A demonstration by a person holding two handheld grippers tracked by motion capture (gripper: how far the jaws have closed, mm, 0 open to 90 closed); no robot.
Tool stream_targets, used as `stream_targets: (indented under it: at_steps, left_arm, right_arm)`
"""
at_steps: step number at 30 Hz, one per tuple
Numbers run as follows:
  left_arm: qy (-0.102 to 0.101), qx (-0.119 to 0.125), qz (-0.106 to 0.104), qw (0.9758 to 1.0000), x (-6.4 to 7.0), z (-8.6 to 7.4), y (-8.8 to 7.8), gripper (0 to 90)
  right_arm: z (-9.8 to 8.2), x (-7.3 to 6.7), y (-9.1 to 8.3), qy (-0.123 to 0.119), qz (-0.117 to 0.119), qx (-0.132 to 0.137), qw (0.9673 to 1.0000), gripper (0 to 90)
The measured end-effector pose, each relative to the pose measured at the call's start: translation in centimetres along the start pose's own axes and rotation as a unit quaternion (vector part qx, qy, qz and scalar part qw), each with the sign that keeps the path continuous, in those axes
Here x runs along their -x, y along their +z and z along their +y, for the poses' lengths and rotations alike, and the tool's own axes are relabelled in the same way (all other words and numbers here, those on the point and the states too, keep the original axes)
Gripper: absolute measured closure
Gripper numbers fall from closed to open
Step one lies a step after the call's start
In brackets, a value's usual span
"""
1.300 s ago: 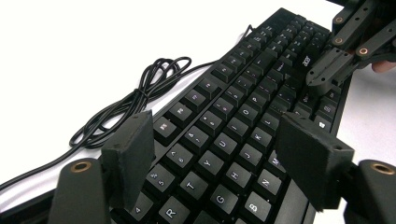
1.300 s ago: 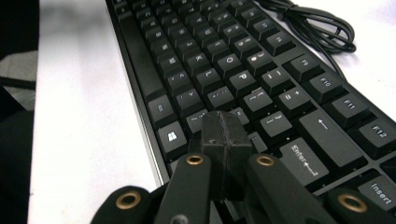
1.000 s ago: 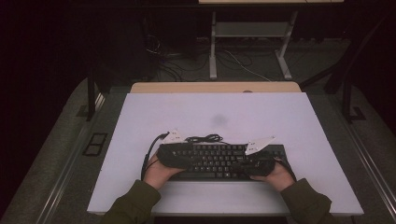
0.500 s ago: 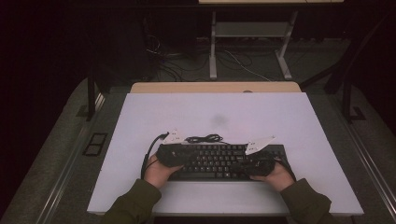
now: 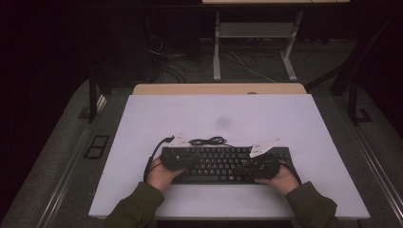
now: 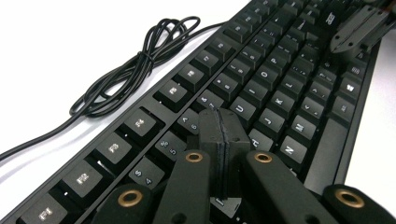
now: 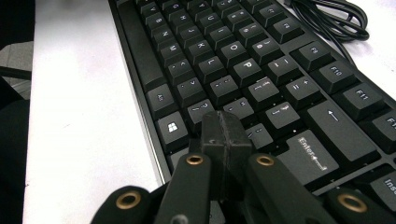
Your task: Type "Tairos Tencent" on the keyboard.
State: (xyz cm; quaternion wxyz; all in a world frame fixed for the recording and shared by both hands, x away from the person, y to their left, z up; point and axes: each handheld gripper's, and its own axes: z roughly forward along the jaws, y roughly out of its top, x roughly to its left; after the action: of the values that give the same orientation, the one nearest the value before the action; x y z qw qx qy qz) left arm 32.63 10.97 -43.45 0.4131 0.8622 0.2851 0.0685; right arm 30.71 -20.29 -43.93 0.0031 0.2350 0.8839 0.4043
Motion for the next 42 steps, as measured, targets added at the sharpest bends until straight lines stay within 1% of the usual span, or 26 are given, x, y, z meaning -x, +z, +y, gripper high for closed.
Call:
stream_targets:
  at_steps: [4,5,7,10,12,13,14,17,20,26,30,31,36,37,38,42]
  left_arm:
    - [-0.001,-0.001,0.000,1.0000,0.1,-0.1,0.1,89.3]
    - [0.001,-0.008,0.001,1.0000,0.1,-0.1,0.2,89.3]
    - [0.000,-0.006,-0.002,1.0000,0.1,-0.1,0.2,89.3]
    - [0.003,-0.007,0.000,1.0000,0.2,-0.1,0.2,89.3]
    - [0.000,-0.006,0.000,1.0000,0.2,0.0,0.1,89.3]
    - [0.002,-0.003,-0.001,1.0000,0.1,0.0,0.0,89.3]
    - [-0.001,0.001,-0.004,1.0000,0.1,0.0,-0.1,89.2]
    - [-0.002,0.010,-0.008,0.9999,0.1,0.0,-0.3,89.0]
    - [-0.003,0.018,-0.011,0.9998,0.2,0.0,-0.6,86.1]
    - [0.000,0.029,-0.016,0.9994,0.3,-0.2,-1.3,71.5]
    - [0.000,0.026,-0.015,0.9995,0.2,-0.5,-1.7,61.7]
    - [-0.002,0.025,-0.015,0.9996,0.1,-0.6,-1.8,59.3]
    - [-0.004,0.028,-0.010,0.9995,-0.2,-1.0,-2.2,46.8]
    - [-0.008,0.028,-0.011,0.9995,-0.2,-1.1,-2.2,43.5]
    - [-0.007,0.025,-0.012,0.9996,-0.2,-1.2,-2.2,40.0]
    - [-0.012,0.021,-0.006,0.9997,-0.3,-1.6,-2.3,24.9]
  right_arm:
    - [0.0,0.0,0.0,-0.001,-0.001,0.000,1.0000,89.4]
    - [0.0,0.0,0.0,0.000,0.000,0.000,1.0000,89.4]
    - [0.0,0.0,0.0,0.000,0.000,0.000,1.0000,89.4]
    - [0.0,0.0,0.0,-0.001,-0.001,0.000,1.0000,89.4]
    - [0.0,0.0,0.0,0.000,-0.001,0.000,1.0000,89.4]
    - [0.0,0.0,0.0,0.000,-0.001,0.000,1.0000,89.4]
    - [0.0,0.0,0.0,0.000,-0.001,0.000,1.0000,89.4]
    - [0.0,0.0,0.0,0.001,-0.001,0.001,1.0000,89.4]
    - [0.0,0.0,0.0,0.001,-0.001,0.001,1.0000,89.4]
    - [0.0,0.0,0.0,0.001,-0.001,0.001,1.0000,89.3]
    - [0.0,0.0,0.0,0.001,-0.001,0.001,1.0000,89.4]
    - [0.0,0.0,0.0,0.001,0.000,0.001,1.0000,89.4]
    - [0.0,0.0,0.0,0.002,0.000,0.001,1.0000,89.4]
    - [0.0,0.0,0.0,0.002,0.000,0.002,1.0000,89.4]
    - [0.0,0.0,0.0,0.002,0.000,0.002,1.0000,89.4]
    - [0.0,0.0,0.0,0.002,0.000,0.002,1.0000,89.4]
